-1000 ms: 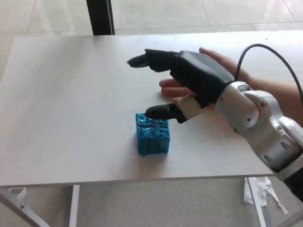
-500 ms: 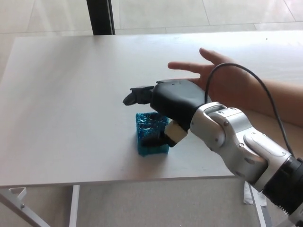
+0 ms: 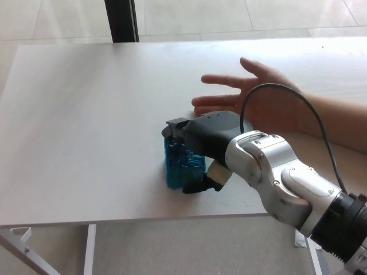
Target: The robot uses its right hand to pick up a cube kept in the middle of the desk infront of it and hands it to a person
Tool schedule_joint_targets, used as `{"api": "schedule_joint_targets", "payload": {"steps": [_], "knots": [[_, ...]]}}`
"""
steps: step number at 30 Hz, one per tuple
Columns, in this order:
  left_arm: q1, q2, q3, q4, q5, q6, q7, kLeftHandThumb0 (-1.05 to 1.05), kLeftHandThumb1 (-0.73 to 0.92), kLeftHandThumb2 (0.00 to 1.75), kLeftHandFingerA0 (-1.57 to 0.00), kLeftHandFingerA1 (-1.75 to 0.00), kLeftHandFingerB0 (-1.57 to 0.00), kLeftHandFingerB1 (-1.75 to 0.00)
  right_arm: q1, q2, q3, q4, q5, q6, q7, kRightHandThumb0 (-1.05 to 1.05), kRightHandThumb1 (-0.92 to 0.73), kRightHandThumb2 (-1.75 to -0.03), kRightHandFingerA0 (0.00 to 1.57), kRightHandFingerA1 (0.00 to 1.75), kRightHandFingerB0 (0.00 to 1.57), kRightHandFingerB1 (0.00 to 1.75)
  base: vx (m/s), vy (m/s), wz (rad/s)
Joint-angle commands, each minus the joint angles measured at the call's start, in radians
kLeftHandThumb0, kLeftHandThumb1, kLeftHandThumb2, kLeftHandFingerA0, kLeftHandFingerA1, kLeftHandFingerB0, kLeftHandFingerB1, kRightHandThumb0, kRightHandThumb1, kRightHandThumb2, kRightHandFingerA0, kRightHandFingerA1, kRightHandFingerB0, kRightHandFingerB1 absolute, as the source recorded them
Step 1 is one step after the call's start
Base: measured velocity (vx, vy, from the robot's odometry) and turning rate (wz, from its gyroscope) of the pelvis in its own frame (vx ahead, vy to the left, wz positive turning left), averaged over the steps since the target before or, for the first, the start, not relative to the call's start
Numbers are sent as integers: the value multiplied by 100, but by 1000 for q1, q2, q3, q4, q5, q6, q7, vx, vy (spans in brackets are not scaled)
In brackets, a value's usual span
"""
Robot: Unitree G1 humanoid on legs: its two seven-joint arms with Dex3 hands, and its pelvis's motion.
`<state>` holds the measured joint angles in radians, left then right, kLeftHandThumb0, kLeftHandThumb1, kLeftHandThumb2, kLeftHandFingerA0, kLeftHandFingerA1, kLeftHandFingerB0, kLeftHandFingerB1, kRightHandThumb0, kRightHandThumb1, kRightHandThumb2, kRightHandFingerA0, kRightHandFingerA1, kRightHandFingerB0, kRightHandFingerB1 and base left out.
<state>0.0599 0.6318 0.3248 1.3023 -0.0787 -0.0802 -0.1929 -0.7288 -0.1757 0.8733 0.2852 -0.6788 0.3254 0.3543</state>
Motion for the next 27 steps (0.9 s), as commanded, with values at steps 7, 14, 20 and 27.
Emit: {"api": "schedule_joint_targets", "payload": {"steps": [7,14,20,27], "knots": [[10,30,-32,-5,22,-31,-3,-70,72,61,-57,-60,-54,-44,138,52,8,21,-222,87,-357,-26,-68,-67,86,171,65,52,0,0,0],[15,17,-23,-1,12,-46,11,-70,73,62,-61,-65,-60,-46,246,161,-62,82,-169,41,-643,-43,-41,-88,117,137,83,78,0,0,0],[17,20,-25,-7,13,-48,13,-69,75,62,-62,-62,-59,-45,315,197,-131,111,-112,-19,-748,-26,-61,-71,87,175,87,88,0,0,0],[9,23,-21,6,13,-44,21,-67,77,63,-66,-59,-61,-45,353,146,-196,67,-108,-57,-772,-32,-64,-63,87,175,82,96,0,0,0]]}}
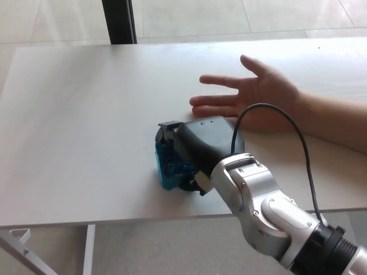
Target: The robot uses its right hand to pick up a cube kept in the middle of the desk infront of it and hands it to a person
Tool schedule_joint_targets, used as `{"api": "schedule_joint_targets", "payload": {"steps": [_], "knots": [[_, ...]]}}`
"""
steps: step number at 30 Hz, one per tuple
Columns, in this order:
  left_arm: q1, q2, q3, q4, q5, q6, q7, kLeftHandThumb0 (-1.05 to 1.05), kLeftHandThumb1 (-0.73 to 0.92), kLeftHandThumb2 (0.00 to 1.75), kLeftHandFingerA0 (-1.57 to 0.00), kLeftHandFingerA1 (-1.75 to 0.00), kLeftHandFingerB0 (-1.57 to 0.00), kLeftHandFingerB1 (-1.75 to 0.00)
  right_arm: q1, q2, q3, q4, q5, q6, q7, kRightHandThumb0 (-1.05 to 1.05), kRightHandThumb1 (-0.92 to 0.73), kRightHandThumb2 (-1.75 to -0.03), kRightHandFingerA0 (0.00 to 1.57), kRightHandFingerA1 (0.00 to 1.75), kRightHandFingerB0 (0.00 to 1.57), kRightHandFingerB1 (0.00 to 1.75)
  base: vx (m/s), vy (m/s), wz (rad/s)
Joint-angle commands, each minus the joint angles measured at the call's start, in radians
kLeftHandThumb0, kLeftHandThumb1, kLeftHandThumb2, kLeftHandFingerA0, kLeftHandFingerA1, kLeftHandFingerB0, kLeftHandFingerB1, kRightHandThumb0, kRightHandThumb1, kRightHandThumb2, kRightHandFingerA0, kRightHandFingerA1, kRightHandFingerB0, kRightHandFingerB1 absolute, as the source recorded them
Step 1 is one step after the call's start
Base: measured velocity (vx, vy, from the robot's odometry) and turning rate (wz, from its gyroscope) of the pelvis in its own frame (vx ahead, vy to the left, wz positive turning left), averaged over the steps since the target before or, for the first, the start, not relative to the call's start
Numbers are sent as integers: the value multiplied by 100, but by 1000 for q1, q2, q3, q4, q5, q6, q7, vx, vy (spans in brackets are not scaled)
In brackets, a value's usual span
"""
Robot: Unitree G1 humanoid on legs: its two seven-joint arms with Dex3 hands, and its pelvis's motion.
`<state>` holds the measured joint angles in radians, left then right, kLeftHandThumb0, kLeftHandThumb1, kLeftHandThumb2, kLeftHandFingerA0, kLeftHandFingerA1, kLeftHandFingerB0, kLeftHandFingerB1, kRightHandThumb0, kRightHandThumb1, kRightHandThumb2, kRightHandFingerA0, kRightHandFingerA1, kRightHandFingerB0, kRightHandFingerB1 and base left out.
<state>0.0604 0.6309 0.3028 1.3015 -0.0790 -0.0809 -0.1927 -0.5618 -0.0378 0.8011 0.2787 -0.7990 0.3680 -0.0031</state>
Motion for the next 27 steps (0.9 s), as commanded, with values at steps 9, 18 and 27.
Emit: {"api": "schedule_joint_targets", "payload": {"steps": [9,18,27], "knots": [[16,32,0,0,13,-46,13,-70,78,63,-60,-59,-57,-44,107,-82,-286,-98,35,-170,-323,-23,-57,-78,89,156,92,82,0,0,0],[25,26,19,8,-5,-43,14,-68,76,63,-65,-62,-63,-46,-92,-154,-447,-146,11,-152,-230,-38,-57,-62,95,161,91,65,0,0,0],[26,28,12,1,9,-49,14,-68,77,63,-64,-63,-60,-47,-177,-266,-469,111,7,-253,-285,-39,-56,-57,97,161,90,60,0,0,0]]}}
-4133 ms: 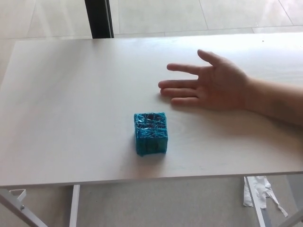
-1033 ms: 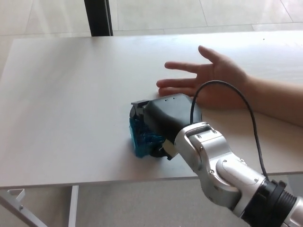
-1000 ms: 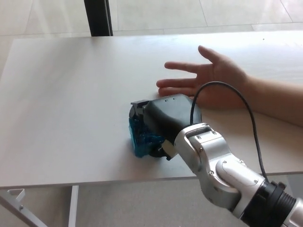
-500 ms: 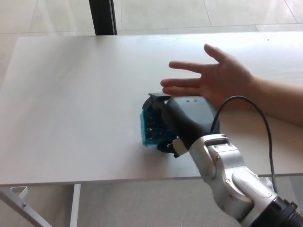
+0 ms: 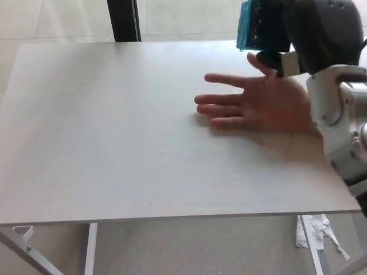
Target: The robot uses its right hand to pick up a cube kept in the middle of the desk infront of it and hands it to a person
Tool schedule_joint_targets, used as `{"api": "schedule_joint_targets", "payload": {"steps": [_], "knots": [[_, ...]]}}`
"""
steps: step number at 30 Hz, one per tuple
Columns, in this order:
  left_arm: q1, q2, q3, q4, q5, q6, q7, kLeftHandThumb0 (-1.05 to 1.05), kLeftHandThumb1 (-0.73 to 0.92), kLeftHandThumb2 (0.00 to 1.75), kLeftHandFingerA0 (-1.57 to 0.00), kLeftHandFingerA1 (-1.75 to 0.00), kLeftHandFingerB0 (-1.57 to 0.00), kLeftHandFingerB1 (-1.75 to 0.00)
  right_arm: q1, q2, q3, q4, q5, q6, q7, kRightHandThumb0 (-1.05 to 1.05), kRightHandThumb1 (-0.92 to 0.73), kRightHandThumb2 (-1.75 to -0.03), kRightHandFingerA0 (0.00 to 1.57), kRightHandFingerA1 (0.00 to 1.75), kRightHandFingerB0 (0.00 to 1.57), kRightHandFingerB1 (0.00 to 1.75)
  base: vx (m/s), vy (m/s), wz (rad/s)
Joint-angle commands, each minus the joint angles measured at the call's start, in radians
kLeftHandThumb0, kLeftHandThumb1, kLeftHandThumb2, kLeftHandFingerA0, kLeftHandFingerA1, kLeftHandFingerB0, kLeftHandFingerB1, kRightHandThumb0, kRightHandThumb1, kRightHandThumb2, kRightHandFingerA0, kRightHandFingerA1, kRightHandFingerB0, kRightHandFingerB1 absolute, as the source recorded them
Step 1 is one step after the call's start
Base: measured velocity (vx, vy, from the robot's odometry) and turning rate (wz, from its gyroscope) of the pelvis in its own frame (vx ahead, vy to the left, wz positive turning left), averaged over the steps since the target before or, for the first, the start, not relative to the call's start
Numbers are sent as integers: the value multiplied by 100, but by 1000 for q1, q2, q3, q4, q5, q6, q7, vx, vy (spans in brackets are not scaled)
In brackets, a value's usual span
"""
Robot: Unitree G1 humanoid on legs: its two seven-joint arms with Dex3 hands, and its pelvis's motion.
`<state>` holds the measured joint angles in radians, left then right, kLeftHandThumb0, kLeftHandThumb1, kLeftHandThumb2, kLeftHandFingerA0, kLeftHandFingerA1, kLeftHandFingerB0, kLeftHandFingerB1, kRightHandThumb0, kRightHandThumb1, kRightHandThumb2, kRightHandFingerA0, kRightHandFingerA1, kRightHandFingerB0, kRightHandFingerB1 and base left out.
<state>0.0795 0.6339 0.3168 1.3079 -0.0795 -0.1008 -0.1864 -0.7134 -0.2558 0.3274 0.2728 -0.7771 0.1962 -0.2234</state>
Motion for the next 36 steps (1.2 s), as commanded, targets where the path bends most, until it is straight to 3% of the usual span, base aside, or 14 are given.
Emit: {"api": "schedule_joint_targets", "payload": {"steps": [1,12,15,16,25,26,28,30,31,32,33,34,35,36], "knots": [[7,25,-3,-8,10,-27,6,-67,78,64,-63,-63,-59,-46,-23,-49,15,142,-18,-81,-62,-39,-55,-56,98,159,91,59,0,0,0],[0,8,-11,-1,19,-33,13,-68,78,63,-65,-64,-60,-47,-27,-36,208,380,-99,-154,-115,-42,-59,-58,90,162,88,65,0,0,0],[-3,7,-21,-2,23,-33,17,-69,78,63,-62,-62,-59,-46,-52,1,229,490,-97,-152,-167,-40,-59,-57,90,166,86,81,0,0,0],[-4,7,-27,-2,25,-35,18,-69,78,63,-65,-62,-62,-45,-62,10,234,515,-96,-149,-172,-40,-58,-58,91,168,87,72,0,0,0],[-3,5,-45,-6,27,-40,10,-69,79,63,-59,-56,-57,-43,-150,82,282,637,-120,-140,-243,-40,-60,-63,97,171,89,65,0,0,0],[-4,3,-43,-5,24,-39,8,-70,78,63,-59,-55,-57,-43,-155,80,284,645,-123,-151,-270,-40,-60,-62,99,172,89,73,0,0,0],[-6,-1,-31,-1,13,-33,12,-69,77,63,-61,-58,-58,-44,-167,82,278,658,-114,-147,-269,-42,-62,-64,96,173,86,77,0,0,0],[-5,-1,-27,-2,11,-32,9,-70,77,63,-60,-58,-57,-44,-181,88,277,670,-109,-117,-228,-36,-63,-58,90,168,84,67,0,0,0],[0,3,-42,-4,28,-48,4,-69,80,63,-59,-58,-56,-44,-188,82,288,667,-122,-94,-190,-37,-66,-65,75,150,72,55,0,0,0],[0,3,-42,-4,28,-48,4,-69,80,63,-59,-58,-56,-44,-189,83,289,669,-121,-94,-190,-37,-66,-65,75,150,72,55,0,0,0],[-2,4,-43,-4,29,-40,6,-71,79,64,-59,-58,-56,-44,-192,77,301,640,-132,-41,-104,-56,-62,-59,60,93,42,41,0,0,0],[-1,7,-41,-6,27,-41,4,-71,79,64,-60,-58,-57,-44,-193,79,304,625,-132,-15,-61,-66,-59,-58,31,62,25,38,0,0,0],[0,8,-39,-6,24,-42,4,-70,79,63,-60,-58,-57,-44,-195,79,309,604,-133,9,-5,-72,-58,-58,14,47,13,34,0,0,0],[3,8,-38,-5,24,-43,7,-71,79,63,-60,-57,-57,-44,-196,73,316,572,-135,35,79,-73,-39,-88,0,35,0,30,0,0,0]]}}
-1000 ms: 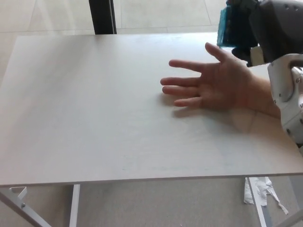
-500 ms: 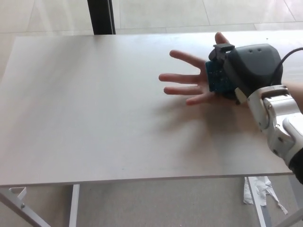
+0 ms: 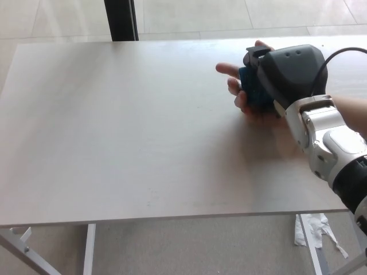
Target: The robot uses its right hand to pick up a cube kept in the middle of the desk infront of it and hands it to a person
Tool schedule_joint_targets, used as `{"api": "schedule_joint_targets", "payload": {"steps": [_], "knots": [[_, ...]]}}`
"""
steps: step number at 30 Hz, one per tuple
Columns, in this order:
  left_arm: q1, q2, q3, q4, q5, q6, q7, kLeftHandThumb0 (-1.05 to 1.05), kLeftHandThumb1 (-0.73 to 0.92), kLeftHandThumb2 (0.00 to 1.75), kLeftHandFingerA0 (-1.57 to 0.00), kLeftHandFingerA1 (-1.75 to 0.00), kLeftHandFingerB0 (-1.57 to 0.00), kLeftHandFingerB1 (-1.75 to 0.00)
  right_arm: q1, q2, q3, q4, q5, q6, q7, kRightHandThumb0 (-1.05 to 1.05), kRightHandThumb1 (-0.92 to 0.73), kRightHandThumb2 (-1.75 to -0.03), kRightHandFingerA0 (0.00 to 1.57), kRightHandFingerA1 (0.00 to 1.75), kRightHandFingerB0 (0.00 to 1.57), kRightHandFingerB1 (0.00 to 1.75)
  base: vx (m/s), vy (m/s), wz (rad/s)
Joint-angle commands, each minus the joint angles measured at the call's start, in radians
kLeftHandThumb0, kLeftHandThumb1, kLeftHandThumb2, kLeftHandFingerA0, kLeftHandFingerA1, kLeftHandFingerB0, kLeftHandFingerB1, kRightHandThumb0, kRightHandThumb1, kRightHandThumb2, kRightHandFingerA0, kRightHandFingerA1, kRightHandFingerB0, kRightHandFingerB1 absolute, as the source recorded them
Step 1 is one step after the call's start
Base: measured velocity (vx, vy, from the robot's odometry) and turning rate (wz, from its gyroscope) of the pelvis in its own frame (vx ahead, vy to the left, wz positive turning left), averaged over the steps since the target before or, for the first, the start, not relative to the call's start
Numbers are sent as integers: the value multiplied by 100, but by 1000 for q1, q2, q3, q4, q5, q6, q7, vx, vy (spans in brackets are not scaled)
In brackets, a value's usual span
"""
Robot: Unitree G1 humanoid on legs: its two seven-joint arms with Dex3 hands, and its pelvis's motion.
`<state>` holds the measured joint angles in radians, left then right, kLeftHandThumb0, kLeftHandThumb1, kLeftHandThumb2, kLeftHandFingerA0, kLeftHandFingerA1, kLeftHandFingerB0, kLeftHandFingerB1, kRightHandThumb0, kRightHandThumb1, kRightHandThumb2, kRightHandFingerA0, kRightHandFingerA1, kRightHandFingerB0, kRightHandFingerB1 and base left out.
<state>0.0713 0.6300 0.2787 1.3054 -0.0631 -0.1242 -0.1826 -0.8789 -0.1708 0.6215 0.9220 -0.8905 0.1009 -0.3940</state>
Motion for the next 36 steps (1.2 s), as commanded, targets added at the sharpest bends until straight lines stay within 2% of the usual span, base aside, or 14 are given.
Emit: {"api": "schedule_joint_targets", "payload": {"steps": [1,8,10,11,17,18,19,23,25,27,28,30,31,36], "knots": [[13,11,-1,0,9,-19,5,-71,78,63,-61,-57,-58,-44,-32,-22,30,-113,-24,152,341,-83,-49,-90,0,22,5,13,0,0,0],[16,7,-1,7,12,-7,19,-68,79,64,-62,-58,-59,-44,-17,-100,53,-264,-30,144,595,-91,-54,-98,0,19,0,6,0,0,0],[18,7,0,9,11,-12,17,-68,79,64,-63,-56,-58,-44,4,-151,28,-364,0,125,661,-105,-35,-79,0,8,0,0,0,0,0],[17,7,8,8,3,-8,17,-69,79,64,-65,-58,-59,-44,11,-179,11,-419,25,123,715,-86,-52,-96,0,23,0,4,0,0,0],[23,6,9,14,4,-15,20,-70,78,64,-65,-58,-61,-45,68,-304,-58,-671,70,125,836,-103,-60,-101,0,17,0,0,0,0,0],[20,4,17,16,-3,-4,23,-70,77,63,-67,-58,-62,-44,93,-324,-92,-723,98,124,830,-101,-45,-78,0,0,0,1,0,0,0],[20,2,19,18,-5,-5,20,-69,77,63,-65,-57,-62,-44,133,-369,-145,-806,149,114,837,-98,-55,-99,0,19,0,4,0,0,0],[27,4,19,14,-6,-12,11,-68,78,63,-64,-59,-60,-45,337,-502,-407,-1090,301,106,818,-101,-44,-78,0,2,3,10,0,0,0],[26,11,15,14,-1,-3,18,-68,79,64,-64,-56,-60,-44,510,-533,-709,-1395,361,193,904,-96,-55,-91,0,14,0,8,0,0,0],[27,16,19,16,-3,-2,17,-68,79,64,-64,-56,-60,-44,507,-529,-707,-1408,361,207,909,-96,-55,-91,0,14,0,8,0,0,0],[29,19,15,12,-1,-7,15,-69,79,64,-64,-58,-61,-44,587,-522,-879,-1460,424,128,879,-87,-51,-90,0,27,12,11,0,0,0],[22,18,21,17,-4,-2,16,-69,78,63,-66,-57,-61,-44,678,-475,-1175,-1571,531,122,908,-76,-46,-84,2,33,10,30,0,0,0],[24,19,16,17,0,-4,14,-71,79,64,-62,-56,-58,-43,697,-456,-1259,-1593,563,124,909,-62,-58,-57,25,37,24,30,0,0,0],[37,23,7,14,8,-3,7,-69,79,64,-63,-58,-61,-45,928,-408,-1781,-1479,784,-129,804,-59,-60,-59,43,42,35,32,0,0,0]]}}
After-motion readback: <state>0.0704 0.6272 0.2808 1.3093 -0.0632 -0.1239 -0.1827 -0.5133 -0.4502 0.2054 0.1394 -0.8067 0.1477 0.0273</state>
